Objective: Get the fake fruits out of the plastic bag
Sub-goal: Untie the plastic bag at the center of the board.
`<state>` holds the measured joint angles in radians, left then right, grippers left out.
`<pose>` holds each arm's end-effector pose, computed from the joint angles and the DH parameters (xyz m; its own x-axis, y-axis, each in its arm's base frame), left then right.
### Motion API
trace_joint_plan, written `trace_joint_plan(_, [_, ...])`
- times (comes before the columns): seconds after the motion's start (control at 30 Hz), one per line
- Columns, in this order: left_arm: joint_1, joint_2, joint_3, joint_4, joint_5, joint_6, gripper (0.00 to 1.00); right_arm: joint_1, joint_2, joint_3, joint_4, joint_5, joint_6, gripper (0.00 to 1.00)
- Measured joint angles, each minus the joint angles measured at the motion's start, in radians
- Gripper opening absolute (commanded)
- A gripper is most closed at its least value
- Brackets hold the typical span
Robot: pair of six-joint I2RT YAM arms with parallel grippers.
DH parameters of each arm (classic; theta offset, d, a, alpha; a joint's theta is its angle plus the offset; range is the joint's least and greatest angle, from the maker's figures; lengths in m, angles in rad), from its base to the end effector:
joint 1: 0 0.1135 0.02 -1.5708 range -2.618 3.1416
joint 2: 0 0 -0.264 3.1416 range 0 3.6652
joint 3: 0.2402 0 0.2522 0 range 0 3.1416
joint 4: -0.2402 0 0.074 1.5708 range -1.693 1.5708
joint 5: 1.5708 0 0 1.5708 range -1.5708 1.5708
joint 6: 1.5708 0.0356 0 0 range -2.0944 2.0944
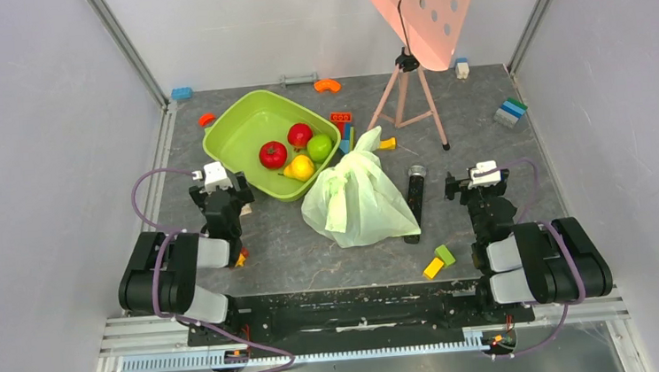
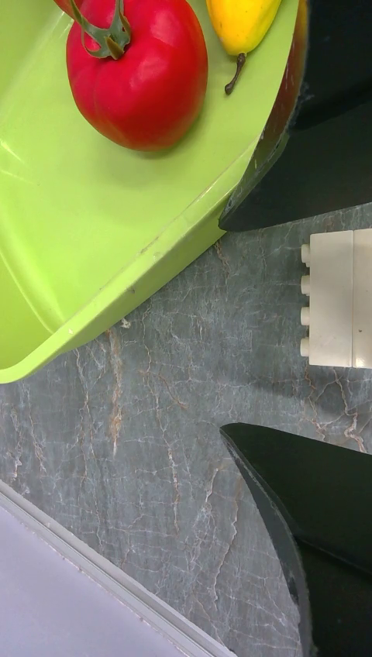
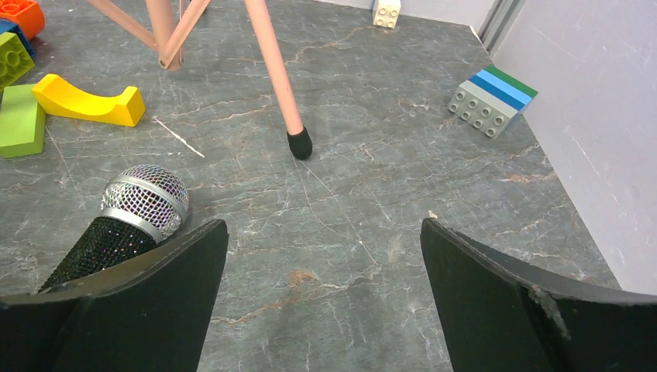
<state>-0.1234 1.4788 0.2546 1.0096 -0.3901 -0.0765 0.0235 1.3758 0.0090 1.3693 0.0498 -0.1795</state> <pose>0.2397 -0.0161 0.1436 -0.1912 -0.0475 -0.9804 -0.2703 0.9628 0.0061 0.1868 0.0026 0.1450 -0.0022 -0.1784 -0.9840 0.0263 0.9836 -0.1784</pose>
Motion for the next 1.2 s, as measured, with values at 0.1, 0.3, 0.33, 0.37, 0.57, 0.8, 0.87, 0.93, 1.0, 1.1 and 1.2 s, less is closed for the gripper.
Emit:
trace_joint_plan(0.1, [0.0, 0.0, 0.0, 0.0, 0.0, 0.0, 1.0, 0.0, 0.0, 0.0, 0.0, 0.0, 0.0, 0.98])
trace_joint_plan(0.3, [0.0, 0.0, 0.0, 0.0, 0.0, 0.0, 1.0, 0.0, 0.0, 0.0, 0.0, 0.0, 0.0, 0.98])
trace_joint_plan(0.33, [0.0, 0.0, 0.0, 0.0, 0.0, 0.0, 1.0, 0.0, 0.0, 0.0, 0.0, 0.0, 0.0, 0.98])
trace_joint_plan(0.37, [0.0, 0.0, 0.0, 0.0, 0.0, 0.0, 1.0, 0.0, 0.0, 0.0, 0.0, 0.0, 0.0, 0.98])
trace_joint_plan(0.57, [0.0, 0.0, 0.0, 0.001, 0.0, 0.0, 1.0, 0.0, -0.001, 0.0, 0.009, 0.014, 0.005, 0.98])
trace_joint_plan(0.8, [-0.003, -0.147, 0.005, -0.13, -0.021, -0.003, 1.0, 0.001, -0.118, 0.0, 0.023, 0.103, 0.041, 0.98])
trace_joint_plan(0.87, [-0.008, -0.225, 0.059, -0.268, -0.064, -0.039, 1.0, 0.001, -0.209, 0.0, -0.032, 0.129, 0.056, 0.98])
trace_joint_plan(0.93, [-0.009, -0.266, 0.139, -0.407, -0.102, -0.096, 1.0, 0.001, -0.302, 0.0, -0.127, 0.163, 0.084, 0.98])
trace_joint_plan(1.0, [-0.009, -0.286, 0.242, -0.57, -0.129, -0.177, 1.0, 0.001, -0.369, 0.0, -0.227, 0.2, 0.121, 0.98])
trace_joint_plan(1.1, [-0.009, -0.294, 0.405, -0.844, -0.127, -0.319, 1.0, 0.001, -0.451, 0.003, -0.397, 0.266, 0.201, 0.98])
trace_joint_plan(1.2, [-0.009, -0.291, 0.542, -1.053, -0.05, -0.405, 1.0, 0.001, -0.511, 0.048, -0.622, 0.332, 0.288, 0.98])
